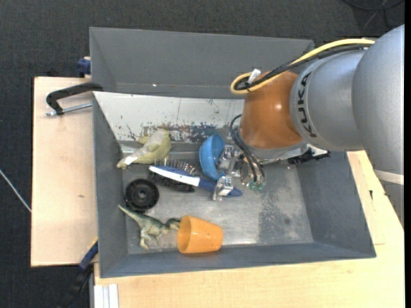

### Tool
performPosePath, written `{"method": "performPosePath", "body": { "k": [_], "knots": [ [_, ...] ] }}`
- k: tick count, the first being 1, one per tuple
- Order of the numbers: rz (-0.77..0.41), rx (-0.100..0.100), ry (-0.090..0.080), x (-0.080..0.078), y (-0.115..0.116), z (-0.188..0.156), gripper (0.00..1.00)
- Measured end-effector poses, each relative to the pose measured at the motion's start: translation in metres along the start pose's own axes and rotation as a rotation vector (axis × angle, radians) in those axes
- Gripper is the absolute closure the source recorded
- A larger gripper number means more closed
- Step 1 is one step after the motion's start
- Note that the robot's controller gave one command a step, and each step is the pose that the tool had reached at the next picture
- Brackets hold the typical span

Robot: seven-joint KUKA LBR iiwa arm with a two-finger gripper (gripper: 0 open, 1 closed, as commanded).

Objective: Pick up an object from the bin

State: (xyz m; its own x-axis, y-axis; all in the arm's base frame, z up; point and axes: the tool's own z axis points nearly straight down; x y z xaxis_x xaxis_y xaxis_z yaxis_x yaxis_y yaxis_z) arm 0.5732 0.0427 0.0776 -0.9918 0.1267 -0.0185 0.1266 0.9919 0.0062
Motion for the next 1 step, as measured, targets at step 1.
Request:
{"method": "performPosePath", "body": {
  "k": [1],
  "knots": [
    [0.012,0.003,0.007,-0.0044,0.0112,-0.1802,1.0]
  ]
}}
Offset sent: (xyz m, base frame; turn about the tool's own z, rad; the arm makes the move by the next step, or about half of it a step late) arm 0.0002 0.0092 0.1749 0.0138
